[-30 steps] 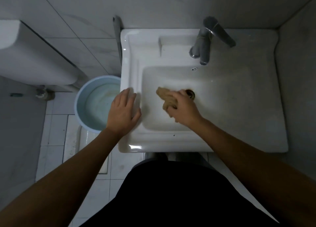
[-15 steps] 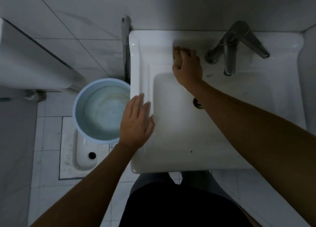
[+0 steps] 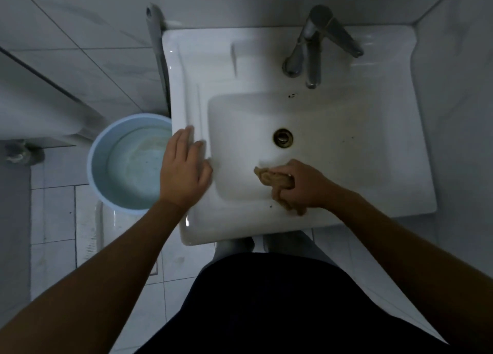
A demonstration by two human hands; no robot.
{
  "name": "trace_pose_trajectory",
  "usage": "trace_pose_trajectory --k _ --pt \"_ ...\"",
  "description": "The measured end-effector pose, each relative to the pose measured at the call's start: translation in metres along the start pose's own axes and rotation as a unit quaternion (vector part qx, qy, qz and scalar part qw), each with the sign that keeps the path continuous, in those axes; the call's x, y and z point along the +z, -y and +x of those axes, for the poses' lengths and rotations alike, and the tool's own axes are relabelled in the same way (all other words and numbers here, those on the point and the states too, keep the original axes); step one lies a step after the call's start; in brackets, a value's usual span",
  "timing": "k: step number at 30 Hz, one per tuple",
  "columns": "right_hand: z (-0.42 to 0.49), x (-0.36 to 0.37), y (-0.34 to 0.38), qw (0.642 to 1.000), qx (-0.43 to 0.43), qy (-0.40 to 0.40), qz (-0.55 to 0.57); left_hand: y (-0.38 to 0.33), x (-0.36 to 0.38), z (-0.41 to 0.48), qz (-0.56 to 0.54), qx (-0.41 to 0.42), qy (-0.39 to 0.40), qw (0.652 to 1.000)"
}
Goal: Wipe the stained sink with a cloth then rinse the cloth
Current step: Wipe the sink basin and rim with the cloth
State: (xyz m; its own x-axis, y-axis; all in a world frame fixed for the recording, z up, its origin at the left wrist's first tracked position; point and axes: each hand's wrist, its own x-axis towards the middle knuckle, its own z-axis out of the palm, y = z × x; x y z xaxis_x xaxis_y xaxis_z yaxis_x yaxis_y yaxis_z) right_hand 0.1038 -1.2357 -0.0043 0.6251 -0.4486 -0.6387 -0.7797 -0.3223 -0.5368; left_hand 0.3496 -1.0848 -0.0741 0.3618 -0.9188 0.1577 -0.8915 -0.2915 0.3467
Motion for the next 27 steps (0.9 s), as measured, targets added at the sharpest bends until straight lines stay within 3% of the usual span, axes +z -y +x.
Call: trace_pose_trajectory --k 6,10,15,18,22,27 --pt "-0.014 0.035 -0.014 0.999 -0.013 0.023 -0.036 -0.011 -0.009 -0.013 0.004 -0.005 0.015 1.000" --pt "0.002 0.062 0.008 0.999 -0.029 -0.012 0.017 -0.022 -0.015 -0.044 0.004 -0.010 0.033 0.999" --pt "0.036 0.093 0.034 0.992 -0.062 -0.107 -0.003 -0.019 -0.013 -0.058 -0.004 -0.017 0.044 0.999" --pt "0.063 0.085 0.030 0.989 -0.029 -0.146 -0.012 -0.019 -0.010 -0.057 -0.015 -0.019 0.031 0.999" --pt "0.068 0.056 0.019 0.982 0.003 -0.183 0.055 -0.017 -0.008 -0.057 -0.029 -0.023 0.025 0.999" --pt "0.039 0.059 0.016 0.997 -0.034 -0.070 0.008 -0.015 -0.007 -0.058 -0.053 -0.031 0.025 0.998"
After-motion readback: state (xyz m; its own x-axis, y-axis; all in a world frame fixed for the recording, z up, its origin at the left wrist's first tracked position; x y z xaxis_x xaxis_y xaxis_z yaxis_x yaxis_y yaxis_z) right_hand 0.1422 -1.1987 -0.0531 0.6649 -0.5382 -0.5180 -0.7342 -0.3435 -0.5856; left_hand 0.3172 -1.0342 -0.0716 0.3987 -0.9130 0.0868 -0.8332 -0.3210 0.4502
